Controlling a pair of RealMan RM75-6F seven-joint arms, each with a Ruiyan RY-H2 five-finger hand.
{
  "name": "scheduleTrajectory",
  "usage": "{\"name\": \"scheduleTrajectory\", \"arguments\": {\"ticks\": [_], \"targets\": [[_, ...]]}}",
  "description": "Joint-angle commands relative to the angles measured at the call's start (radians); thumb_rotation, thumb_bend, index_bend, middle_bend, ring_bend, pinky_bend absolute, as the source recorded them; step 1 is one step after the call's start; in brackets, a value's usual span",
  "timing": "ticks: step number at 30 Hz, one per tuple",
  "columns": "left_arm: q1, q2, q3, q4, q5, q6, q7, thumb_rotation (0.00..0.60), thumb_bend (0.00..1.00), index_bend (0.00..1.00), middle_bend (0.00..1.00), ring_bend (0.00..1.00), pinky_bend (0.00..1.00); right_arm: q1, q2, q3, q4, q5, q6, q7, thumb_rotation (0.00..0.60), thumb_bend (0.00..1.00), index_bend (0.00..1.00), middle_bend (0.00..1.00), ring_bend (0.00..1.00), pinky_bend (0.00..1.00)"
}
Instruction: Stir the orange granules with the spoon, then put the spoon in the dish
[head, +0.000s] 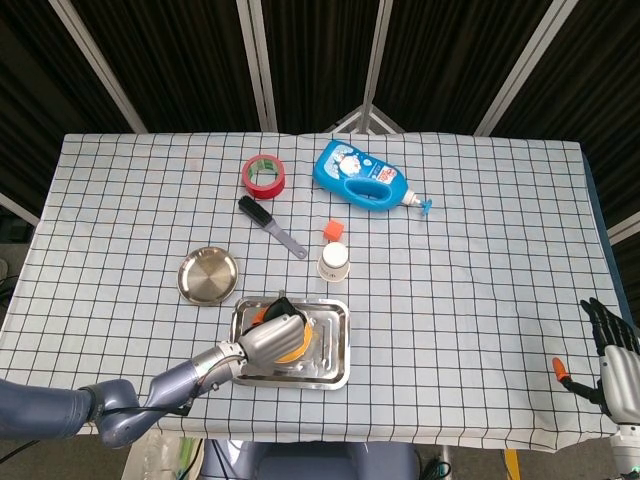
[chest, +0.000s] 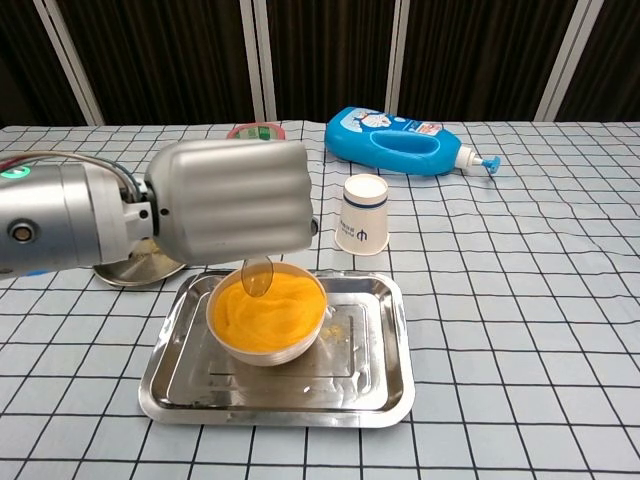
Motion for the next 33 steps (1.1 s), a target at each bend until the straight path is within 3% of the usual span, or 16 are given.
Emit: {"name": "scheduleTrajectory", "arguments": {"ticks": [1, 10, 19, 33], "targets": [[-0.002, -0.001, -0.002, 0.003, 0.003, -0.002, 0.004, 0.600, 0.63, 0.82, 1.00, 1.00, 1.00, -0.001, 0.001, 0.000, -0.001, 0.002, -0.001, 0.002, 0.600, 0.39, 0.00, 0.00, 0.00, 0.00], [0.035, -0.007, -0.015, 0.001, -0.022, 0.043, -0.045, 0.600, 0.62, 0.82, 1.00, 1.00, 1.00, 0.000, 0.002, 0.000, -0.004, 0.003, -0.004, 0.001, 0.600, 0.39, 0.00, 0.00, 0.00, 0.00], [0.157, -0.117, -0.104, 0.000, -0.230, 0.212, -0.210, 0.600, 0.62, 0.82, 1.00, 1.00, 1.00, -0.001, 0.003, 0.000, -0.007, 0.009, -0.007, 0.001, 0.600, 0.39, 0.00, 0.00, 0.00, 0.00], [0.250, -0.130, -0.178, 0.046, -0.402, 0.334, -0.407, 0.600, 0.62, 0.82, 1.00, 1.00, 1.00, -0.001, 0.006, -0.002, -0.014, 0.016, -0.013, 0.002, 0.600, 0.39, 0.00, 0.00, 0.00, 0.00]]}}
